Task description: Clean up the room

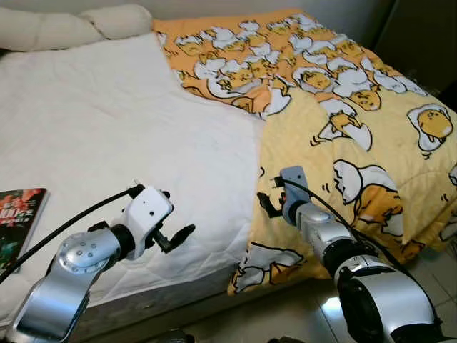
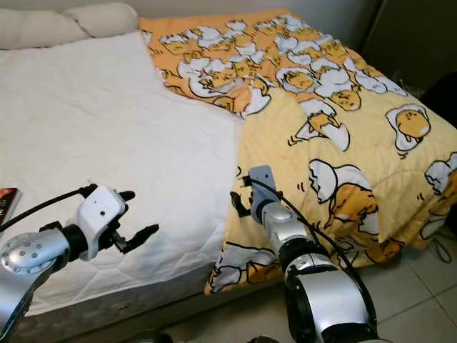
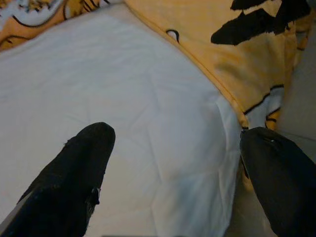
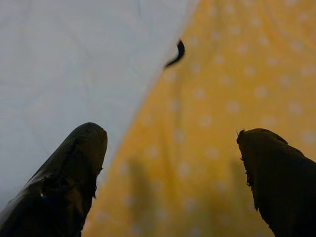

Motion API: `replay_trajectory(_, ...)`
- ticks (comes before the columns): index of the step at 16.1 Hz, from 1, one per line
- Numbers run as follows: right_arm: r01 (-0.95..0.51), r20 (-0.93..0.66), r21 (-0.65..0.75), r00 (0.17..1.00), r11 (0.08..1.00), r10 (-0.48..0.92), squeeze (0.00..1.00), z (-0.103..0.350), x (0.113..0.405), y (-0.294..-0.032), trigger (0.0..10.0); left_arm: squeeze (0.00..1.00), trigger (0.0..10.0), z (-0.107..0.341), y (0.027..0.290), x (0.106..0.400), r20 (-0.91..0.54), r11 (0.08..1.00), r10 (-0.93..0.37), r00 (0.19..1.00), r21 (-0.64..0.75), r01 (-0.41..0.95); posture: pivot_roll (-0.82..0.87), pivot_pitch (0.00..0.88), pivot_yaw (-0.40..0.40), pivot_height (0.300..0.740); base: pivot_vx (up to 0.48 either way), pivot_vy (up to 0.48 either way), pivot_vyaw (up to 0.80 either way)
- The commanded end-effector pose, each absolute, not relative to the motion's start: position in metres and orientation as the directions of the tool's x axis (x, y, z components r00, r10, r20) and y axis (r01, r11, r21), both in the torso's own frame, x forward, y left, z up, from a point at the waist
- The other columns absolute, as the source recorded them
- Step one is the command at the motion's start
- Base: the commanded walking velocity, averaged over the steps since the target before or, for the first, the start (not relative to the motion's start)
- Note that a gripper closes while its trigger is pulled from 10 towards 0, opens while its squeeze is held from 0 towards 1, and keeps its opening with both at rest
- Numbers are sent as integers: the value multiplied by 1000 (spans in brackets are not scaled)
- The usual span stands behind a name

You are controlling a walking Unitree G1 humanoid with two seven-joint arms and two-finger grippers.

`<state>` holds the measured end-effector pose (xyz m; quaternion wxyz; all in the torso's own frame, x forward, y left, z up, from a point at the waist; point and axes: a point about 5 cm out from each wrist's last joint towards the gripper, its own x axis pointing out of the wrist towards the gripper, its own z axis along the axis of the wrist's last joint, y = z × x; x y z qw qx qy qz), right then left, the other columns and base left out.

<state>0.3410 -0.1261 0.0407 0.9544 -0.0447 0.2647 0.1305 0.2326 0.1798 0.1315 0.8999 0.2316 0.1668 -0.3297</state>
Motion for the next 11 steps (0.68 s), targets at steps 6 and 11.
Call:
replay_trajectory(6,-292,-541,-56,813,955,217,0,38,340,-129,10000,0,10000,149,187,213,-491,660,-494,717,325,677,244,163,-2,740,0,0,0)
replay_trajectory(11,-289,-570,-91,800,953,188,0,32,336,-133,10000,0,10000,156,185,195,-522,653,-489,699,311,690,292,230,7,740,0,0,0)
